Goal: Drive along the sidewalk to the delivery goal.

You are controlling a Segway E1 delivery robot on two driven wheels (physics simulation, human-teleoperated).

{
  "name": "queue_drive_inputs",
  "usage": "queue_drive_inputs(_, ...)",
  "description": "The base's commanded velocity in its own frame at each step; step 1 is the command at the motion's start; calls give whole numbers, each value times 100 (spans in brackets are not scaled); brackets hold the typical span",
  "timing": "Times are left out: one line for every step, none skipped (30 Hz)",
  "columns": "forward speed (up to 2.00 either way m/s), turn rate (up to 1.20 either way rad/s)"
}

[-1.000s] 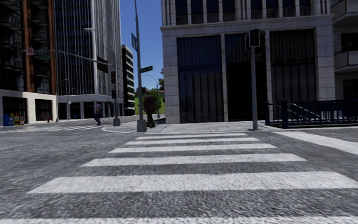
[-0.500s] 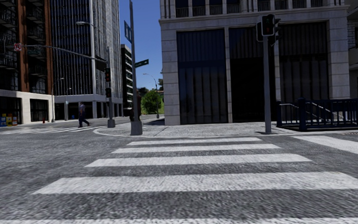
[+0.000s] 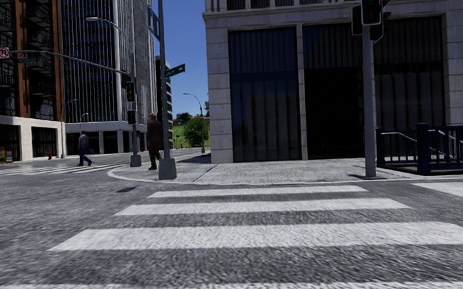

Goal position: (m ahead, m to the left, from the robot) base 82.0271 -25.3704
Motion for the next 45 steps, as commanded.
queue_drive_inputs(200, 0)
queue_drive_inputs(200, 0)
queue_drive_inputs(200, 0)
queue_drive_inputs(200, 0)
queue_drive_inputs(200, 0)
queue_drive_inputs(200, 0)
queue_drive_inputs(200, 0)
queue_drive_inputs(200, 0)
queue_drive_inputs(200, 0)
queue_drive_inputs(200, 0)
queue_drive_inputs(200, 0)
queue_drive_inputs(200, 0)
queue_drive_inputs(200, 0)
queue_drive_inputs(200, 0)
queue_drive_inputs(200, 0)
queue_drive_inputs(200, 0)
queue_drive_inputs(200, 0)
queue_drive_inputs(200, 0)
queue_drive_inputs(200, 0)
queue_drive_inputs(200, 0)
queue_drive_inputs(200, 0)
queue_drive_inputs(200, 0)
queue_drive_inputs(200, 0)
queue_drive_inputs(200, 0)
queue_drive_inputs(200, 0)
queue_drive_inputs(200, 0)
queue_drive_inputs(200, 0)
queue_drive_inputs(200, 0)
queue_drive_inputs(200, 0)
queue_drive_inputs(200, 0)
queue_drive_inputs(200, 0)
queue_drive_inputs(200, 0)
queue_drive_inputs(200, 0)
queue_drive_inputs(200, 0)
queue_drive_inputs(200, 0)
queue_drive_inputs(200, 0)
queue_drive_inputs(200, 0)
queue_drive_inputs(200, 0)
queue_drive_inputs(200, 0)
queue_drive_inputs(200, 0)
queue_drive_inputs(200, 0)
queue_drive_inputs(200, 0)
queue_drive_inputs(200, 0)
queue_drive_inputs(200, 0)
queue_drive_inputs(200, 0)
